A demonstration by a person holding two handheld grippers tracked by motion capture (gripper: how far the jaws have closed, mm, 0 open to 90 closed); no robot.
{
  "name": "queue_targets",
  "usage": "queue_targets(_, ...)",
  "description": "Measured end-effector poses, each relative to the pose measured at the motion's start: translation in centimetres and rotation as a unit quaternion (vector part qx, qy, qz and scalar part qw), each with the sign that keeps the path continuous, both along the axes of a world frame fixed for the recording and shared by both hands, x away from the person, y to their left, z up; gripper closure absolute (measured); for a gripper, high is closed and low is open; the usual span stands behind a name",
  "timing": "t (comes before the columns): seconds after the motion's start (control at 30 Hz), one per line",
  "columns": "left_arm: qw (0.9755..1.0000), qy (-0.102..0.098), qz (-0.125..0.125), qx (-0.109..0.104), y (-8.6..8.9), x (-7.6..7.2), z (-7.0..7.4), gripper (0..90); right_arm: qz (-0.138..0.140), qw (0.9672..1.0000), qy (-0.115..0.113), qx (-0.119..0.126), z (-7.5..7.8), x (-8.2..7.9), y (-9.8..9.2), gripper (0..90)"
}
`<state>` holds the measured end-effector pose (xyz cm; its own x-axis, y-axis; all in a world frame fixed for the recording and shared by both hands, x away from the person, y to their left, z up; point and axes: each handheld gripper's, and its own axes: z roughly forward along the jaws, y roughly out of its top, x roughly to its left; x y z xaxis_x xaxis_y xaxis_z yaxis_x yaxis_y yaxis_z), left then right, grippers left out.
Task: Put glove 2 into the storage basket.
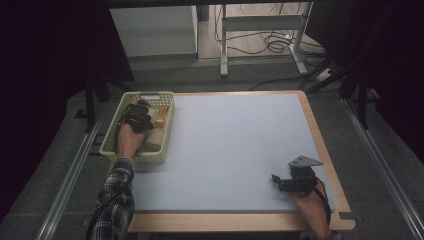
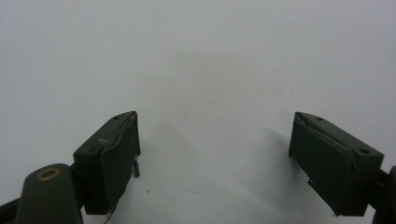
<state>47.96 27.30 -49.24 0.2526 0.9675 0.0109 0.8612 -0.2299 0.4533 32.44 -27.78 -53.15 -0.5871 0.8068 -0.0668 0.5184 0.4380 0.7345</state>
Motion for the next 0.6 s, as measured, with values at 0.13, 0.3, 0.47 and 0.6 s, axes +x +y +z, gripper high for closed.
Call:
queue_targets(0.13,0.9997,-0.023,0.006,0.002,0.8,-0.5,0.6,64.8,0.000,1.0000,0.000,0.000,0.0,0.0,0.0,16.1)
queue_targets(0.3,0.9991,-0.042,0.010,0.000,1.5,-1.2,1.5,54.5,0.000,1.0000,0.000,0.000,0.0,0.0,0.0,16.0)
queue_targets(0.47,0.9979,-0.064,0.008,-0.009,1.9,-1.9,2.0,46.3,0.000,1.0000,0.000,0.000,0.0,0.0,0.0,16.0)
queue_targets(0.6,0.9968,-0.075,0.008,-0.027,2.4,-2.5,2.4,41.4,0.000,1.0000,0.000,0.000,0.0,0.0,0.0,16.0)
